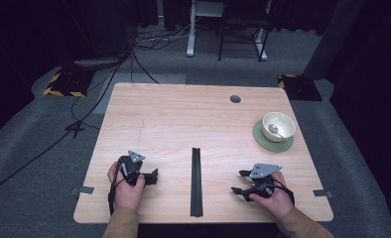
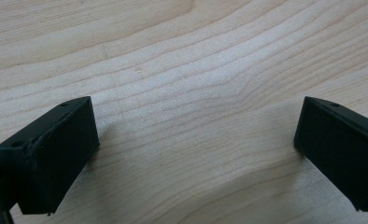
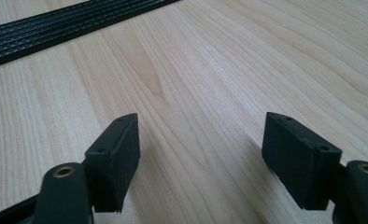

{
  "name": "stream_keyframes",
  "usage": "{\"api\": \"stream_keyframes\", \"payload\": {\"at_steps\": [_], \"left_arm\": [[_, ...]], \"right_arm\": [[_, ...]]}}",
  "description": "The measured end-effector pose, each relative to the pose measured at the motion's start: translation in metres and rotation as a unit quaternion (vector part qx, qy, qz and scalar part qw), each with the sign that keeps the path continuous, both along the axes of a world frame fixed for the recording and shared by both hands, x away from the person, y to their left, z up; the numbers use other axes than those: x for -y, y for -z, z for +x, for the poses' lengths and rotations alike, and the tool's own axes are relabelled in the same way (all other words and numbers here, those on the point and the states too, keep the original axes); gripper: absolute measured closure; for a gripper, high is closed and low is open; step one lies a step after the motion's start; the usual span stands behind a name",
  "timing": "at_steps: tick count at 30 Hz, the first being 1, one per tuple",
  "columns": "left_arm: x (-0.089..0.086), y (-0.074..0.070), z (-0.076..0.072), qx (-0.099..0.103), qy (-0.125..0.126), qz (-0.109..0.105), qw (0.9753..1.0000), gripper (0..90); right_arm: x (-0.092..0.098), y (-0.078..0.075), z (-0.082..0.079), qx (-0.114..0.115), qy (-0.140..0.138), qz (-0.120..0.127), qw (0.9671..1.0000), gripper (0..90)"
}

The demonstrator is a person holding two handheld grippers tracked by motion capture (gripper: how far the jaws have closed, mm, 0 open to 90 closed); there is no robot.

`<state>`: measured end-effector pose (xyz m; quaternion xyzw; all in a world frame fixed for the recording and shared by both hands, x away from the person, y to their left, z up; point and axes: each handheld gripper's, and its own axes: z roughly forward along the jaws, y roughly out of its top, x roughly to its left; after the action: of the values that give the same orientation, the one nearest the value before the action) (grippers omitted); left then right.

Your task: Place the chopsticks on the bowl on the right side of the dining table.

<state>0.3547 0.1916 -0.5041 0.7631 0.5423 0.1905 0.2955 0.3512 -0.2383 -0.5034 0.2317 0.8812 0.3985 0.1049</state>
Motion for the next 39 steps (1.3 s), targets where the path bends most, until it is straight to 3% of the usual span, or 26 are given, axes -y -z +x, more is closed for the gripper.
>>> {"api": "stream_keyframes", "payload": {"at_steps": [6,9,15,18,23,31,39], "left_arm": [[0.000,0.000,0.000,0.000,0.004,-0.001,1.0000,0.1],[0.000,0.000,-0.001,-0.002,0.002,0.001,1.0000,0.2],[0.000,0.000,-0.001,-0.001,0.000,0.000,1.0000,0.2],[0.000,0.000,-0.001,-0.002,0.001,-0.001,1.0000,0.2],[0.000,0.000,-0.001,-0.002,0.000,0.000,1.0000,0.1],[0.000,0.000,-0.001,-0.001,0.000,0.000,1.0000,0.1],[0.001,0.000,-0.002,-0.001,-0.003,-0.003,1.0000,0.0]], "right_arm": [[0.000,-0.002,-0.001,-0.006,0.003,0.007,1.0000,30.4],[-0.002,-0.012,-0.002,-0.016,-0.009,0.001,0.9998,33.8],[-0.007,-0.024,0.000,-0.010,-0.034,-0.002,0.9994,35.1],[-0.012,-0.028,0.000,-0.014,-0.036,0.012,0.9992,34.5],[-0.024,-0.033,0.003,-0.008,-0.042,0.022,0.9988,33.6],[-0.040,-0.037,0.005,0.005,-0.055,0.010,0.9984,33.6],[-0.059,-0.037,0.009,0.007,-0.064,0.029,0.9975,33.5]]}}
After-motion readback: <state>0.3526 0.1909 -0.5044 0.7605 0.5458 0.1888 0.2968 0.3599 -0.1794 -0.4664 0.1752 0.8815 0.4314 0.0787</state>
